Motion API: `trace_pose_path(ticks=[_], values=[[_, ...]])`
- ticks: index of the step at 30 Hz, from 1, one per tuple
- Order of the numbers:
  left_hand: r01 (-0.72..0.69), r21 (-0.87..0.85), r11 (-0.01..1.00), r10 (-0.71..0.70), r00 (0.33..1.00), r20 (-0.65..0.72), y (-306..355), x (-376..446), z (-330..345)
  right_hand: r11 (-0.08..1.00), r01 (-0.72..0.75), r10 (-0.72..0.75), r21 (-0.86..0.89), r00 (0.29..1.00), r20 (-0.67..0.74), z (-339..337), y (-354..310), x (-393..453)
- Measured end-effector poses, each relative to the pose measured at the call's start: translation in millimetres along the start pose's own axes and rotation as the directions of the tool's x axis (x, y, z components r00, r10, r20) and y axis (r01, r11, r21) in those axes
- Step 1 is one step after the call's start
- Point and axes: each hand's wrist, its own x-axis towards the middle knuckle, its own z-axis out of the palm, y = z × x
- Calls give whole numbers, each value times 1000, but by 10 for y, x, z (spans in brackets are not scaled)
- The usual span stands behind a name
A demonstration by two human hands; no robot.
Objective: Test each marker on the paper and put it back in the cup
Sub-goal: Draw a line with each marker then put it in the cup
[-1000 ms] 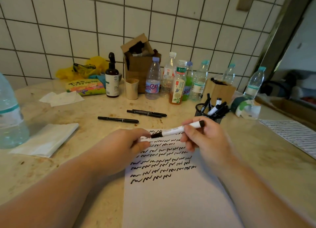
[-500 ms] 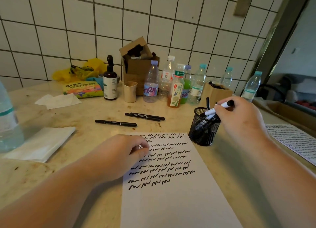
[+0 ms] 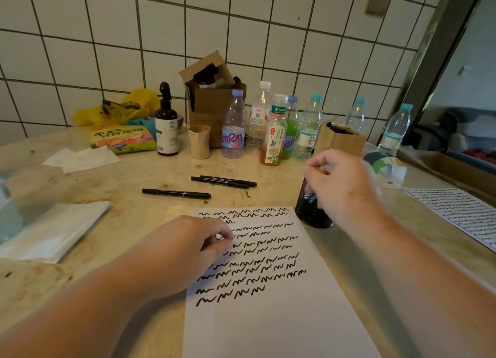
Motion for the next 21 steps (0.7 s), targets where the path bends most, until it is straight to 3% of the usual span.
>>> trace_pose_path(ticks=[4, 9, 15, 21], values=[[10, 6, 1000, -10, 1000, 18, 35, 1, -26, 994, 81, -60, -79, 969, 241, 425, -82, 4], [11, 30, 999, -12, 999, 38, 51, 1, -43, 969, 98, 12, -226, 898, 441, 944, -135, 322], [-23, 22, 999, 22, 999, 27, 51, 14, -56, 934, 138, 15, -328, 906, 424, 1323, -159, 571], [-67, 52, 996, 65, 997, 42, 62, 7, -50, 953, 58, 72, -298, 909, 410, 1508, -197, 716]])
